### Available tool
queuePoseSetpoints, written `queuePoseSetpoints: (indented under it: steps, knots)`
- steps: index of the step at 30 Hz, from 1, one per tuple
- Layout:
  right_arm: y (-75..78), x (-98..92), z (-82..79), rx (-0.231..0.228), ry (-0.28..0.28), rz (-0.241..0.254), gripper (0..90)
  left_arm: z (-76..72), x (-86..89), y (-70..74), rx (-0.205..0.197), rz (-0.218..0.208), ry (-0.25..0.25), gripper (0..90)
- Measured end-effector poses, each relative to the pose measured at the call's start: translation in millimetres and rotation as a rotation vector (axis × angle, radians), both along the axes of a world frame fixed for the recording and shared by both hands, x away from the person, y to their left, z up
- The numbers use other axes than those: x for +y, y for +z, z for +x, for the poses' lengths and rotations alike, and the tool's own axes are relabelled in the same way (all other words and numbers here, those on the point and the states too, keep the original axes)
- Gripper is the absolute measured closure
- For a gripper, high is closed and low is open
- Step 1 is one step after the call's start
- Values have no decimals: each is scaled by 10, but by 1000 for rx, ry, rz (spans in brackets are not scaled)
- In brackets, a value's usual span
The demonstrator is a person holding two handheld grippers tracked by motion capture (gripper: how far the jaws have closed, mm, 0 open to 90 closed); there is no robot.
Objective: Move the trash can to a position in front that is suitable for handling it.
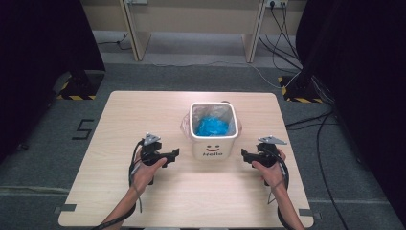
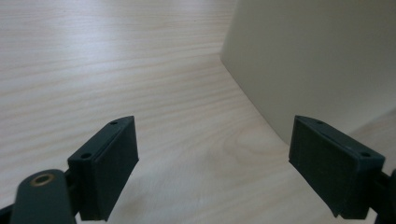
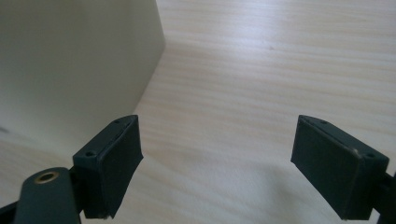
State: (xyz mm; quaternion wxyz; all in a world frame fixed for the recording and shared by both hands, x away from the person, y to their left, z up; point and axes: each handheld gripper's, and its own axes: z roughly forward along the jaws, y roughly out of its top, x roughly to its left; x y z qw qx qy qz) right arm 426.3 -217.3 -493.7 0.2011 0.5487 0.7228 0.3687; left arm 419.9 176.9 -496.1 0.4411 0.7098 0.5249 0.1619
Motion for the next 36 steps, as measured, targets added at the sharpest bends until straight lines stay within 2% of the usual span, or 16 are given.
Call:
queuePoseSetpoints:
  steps: [4,8,11,13,14,16,19,22,24,30,36]
  knots:
    - [10,73,154,9,-4,5,163,162,-118,-30,19,-35,27,148]
    - [12,168,299,28,-12,40,167,279,-218,-25,24,-47,43,148]
    - [31,256,353,21,1,46,168,350,-285,-31,32,-49,48,148]
    - [39,292,372,16,4,40,187,381,-334,-32,37,-55,51,148]
    - [40,305,373,16,7,42,208,387,-346,-27,38,-42,54,174]
    - [42,305,369,0,34,53,278,396,-356,-20,48,-53,54,201]
    - [32,274,364,-26,61,81,306,388,-346,-16,60,-64,47,213]
    - [18,265,340,-21,93,118,341,358,-351,11,67,-61,35,262]
    - [17,270,314,-20,94,120,345,338,-359,31,69,-49,22,313]
    - [32,253,209,-19,115,112,388,224,-372,65,61,-3,-26,334]
    - [44,255,46,-26,147,88,390,41,-340,65,53,0,-45,335]
